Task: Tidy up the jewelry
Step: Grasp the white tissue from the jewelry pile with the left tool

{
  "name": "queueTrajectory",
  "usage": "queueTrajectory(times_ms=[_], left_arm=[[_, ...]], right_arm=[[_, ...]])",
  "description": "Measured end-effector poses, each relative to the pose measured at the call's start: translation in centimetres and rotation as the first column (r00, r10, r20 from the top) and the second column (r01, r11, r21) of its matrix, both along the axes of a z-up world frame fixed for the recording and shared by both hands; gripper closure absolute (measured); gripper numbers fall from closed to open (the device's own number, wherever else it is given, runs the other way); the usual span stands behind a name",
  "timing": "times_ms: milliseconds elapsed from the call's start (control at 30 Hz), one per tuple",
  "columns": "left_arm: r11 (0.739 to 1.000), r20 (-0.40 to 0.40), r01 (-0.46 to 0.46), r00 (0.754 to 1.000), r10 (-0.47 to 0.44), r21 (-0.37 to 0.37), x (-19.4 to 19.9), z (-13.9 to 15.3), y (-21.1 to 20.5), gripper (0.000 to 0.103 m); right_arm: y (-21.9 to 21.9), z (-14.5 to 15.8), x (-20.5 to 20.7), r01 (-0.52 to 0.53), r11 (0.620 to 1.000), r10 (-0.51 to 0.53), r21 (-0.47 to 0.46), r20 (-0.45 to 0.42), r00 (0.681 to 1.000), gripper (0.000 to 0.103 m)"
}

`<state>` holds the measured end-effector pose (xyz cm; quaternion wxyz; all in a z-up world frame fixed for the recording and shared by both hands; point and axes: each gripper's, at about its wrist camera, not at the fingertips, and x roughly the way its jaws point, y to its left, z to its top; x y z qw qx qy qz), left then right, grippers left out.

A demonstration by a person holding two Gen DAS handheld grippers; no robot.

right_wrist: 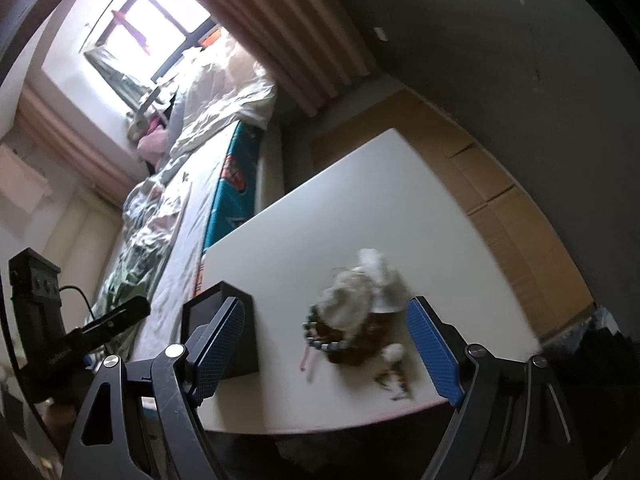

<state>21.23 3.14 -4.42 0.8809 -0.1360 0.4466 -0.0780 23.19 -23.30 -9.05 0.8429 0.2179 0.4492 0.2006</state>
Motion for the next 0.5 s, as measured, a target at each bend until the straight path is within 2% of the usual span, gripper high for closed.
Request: queueTrajectory(times_ms=[233,500], left_arm=[[0.993,-0.047,0.115,0.992,-0.113,0.028,2.8,-2.1,-4.9,0.018],[0.971,-0.108,0.217,0.972,-0.207,0.096,5.7,-5.6,-9.6,0.028]], right_arm=[[-4.2,-1.6,-0.6,0.066,0.998,-0.066,-0.007,-0.03,0.997,0.019],[-8.3,-2.5,-1.9,0.137,0.99,-0.138,-0.034,-0.049,0.989,0.019]])
